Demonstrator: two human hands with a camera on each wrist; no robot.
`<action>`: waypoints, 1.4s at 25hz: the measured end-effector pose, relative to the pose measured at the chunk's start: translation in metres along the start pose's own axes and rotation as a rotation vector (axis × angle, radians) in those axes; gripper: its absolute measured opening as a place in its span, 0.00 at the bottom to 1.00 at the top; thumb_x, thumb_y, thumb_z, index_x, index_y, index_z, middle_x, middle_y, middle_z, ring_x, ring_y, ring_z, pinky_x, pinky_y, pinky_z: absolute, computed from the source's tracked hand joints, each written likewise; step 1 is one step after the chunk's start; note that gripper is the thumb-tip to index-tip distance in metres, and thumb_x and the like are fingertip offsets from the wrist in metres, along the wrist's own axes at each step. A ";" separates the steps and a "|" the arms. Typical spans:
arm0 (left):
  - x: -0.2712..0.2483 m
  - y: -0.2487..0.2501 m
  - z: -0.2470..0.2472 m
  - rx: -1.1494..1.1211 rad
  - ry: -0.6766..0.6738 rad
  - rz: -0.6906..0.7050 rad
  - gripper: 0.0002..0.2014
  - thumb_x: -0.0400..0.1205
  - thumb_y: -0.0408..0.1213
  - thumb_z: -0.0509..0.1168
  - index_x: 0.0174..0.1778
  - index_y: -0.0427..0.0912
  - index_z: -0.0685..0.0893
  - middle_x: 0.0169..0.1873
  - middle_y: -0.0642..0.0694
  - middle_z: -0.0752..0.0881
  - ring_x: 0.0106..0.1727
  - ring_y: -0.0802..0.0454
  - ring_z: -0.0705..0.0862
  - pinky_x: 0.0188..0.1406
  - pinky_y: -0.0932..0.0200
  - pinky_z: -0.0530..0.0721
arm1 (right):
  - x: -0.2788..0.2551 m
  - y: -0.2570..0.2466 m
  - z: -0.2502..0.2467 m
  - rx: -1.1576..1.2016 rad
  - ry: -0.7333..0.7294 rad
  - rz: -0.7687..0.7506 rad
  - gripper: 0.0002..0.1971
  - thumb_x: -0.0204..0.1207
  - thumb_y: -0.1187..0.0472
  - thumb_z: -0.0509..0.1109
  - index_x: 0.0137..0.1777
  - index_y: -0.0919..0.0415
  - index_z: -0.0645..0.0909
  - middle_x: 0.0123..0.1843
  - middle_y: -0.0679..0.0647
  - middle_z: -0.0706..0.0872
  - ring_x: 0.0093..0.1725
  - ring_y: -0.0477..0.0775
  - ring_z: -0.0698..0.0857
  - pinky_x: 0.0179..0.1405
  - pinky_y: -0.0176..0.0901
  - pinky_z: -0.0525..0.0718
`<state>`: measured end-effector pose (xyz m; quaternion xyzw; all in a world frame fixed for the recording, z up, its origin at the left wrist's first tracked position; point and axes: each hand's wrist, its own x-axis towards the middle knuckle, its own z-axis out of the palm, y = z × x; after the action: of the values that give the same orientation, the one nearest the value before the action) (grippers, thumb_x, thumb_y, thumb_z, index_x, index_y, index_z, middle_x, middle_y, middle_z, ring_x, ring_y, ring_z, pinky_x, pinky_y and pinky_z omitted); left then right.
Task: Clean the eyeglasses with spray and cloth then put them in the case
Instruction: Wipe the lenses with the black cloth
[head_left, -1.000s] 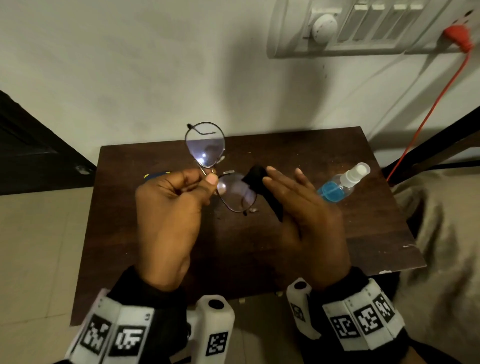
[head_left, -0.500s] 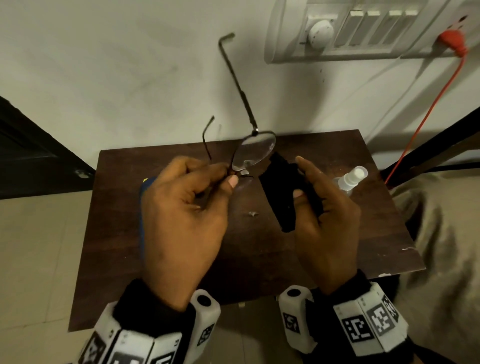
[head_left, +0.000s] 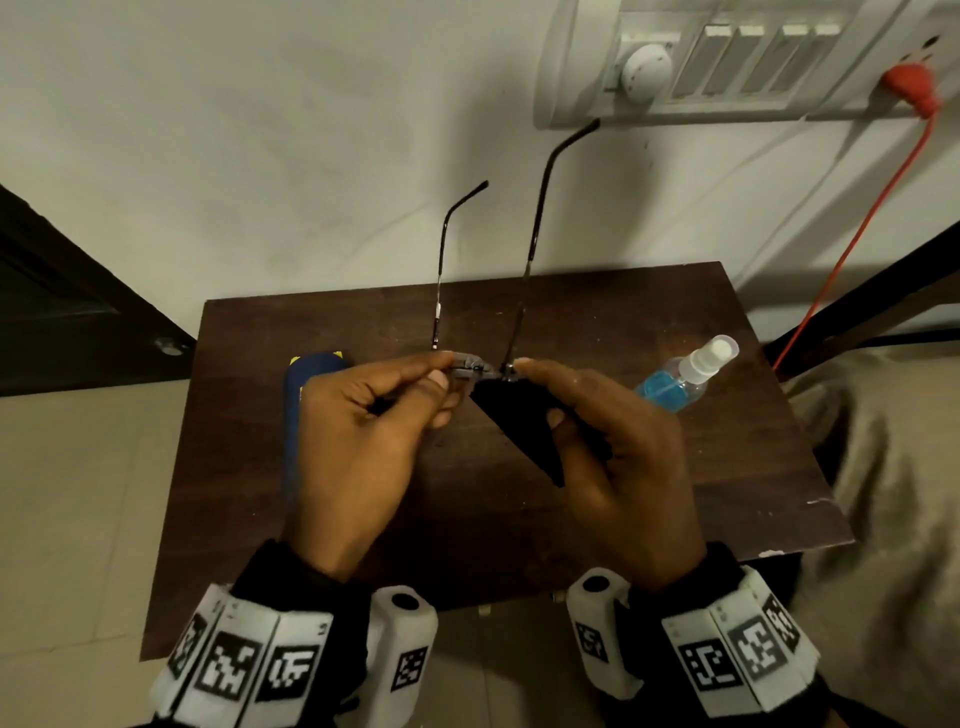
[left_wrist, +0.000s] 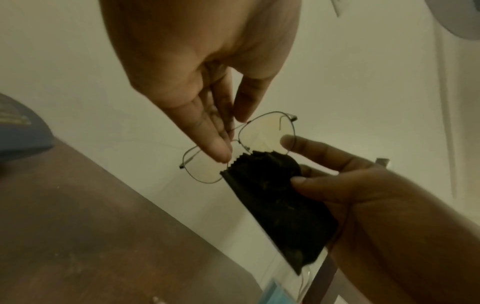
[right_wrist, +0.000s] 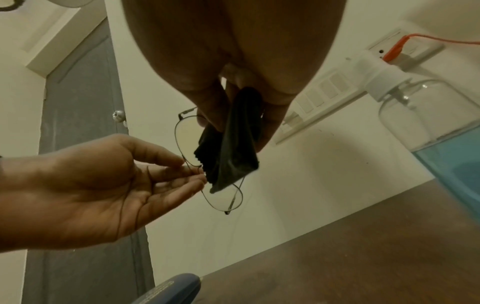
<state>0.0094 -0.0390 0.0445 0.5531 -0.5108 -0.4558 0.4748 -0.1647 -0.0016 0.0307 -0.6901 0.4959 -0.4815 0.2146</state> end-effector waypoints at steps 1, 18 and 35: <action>0.002 0.000 0.000 -0.109 -0.016 -0.096 0.07 0.80 0.30 0.66 0.47 0.41 0.91 0.38 0.46 0.93 0.41 0.50 0.92 0.39 0.59 0.89 | -0.001 0.000 0.000 -0.005 -0.035 -0.025 0.20 0.74 0.73 0.60 0.65 0.63 0.79 0.55 0.51 0.86 0.54 0.44 0.85 0.51 0.36 0.83; 0.021 -0.009 -0.027 -0.188 -0.233 -0.505 0.10 0.76 0.23 0.69 0.47 0.41 0.90 0.35 0.51 0.92 0.39 0.56 0.90 0.37 0.63 0.89 | -0.005 0.007 -0.007 -0.166 -0.047 0.229 0.18 0.76 0.65 0.66 0.64 0.49 0.77 0.54 0.35 0.81 0.53 0.37 0.84 0.51 0.44 0.88; 0.029 -0.014 -0.017 -0.233 -0.163 -0.380 0.08 0.76 0.24 0.70 0.49 0.35 0.88 0.35 0.47 0.92 0.34 0.56 0.90 0.31 0.65 0.88 | -0.026 0.020 0.037 -0.442 -0.269 -0.216 0.20 0.65 0.73 0.78 0.58 0.66 0.85 0.62 0.62 0.86 0.67 0.58 0.80 0.76 0.56 0.67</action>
<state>0.0300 -0.0668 0.0322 0.5421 -0.3782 -0.6359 0.3984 -0.1429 0.0060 -0.0132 -0.8267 0.4796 -0.2857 0.0702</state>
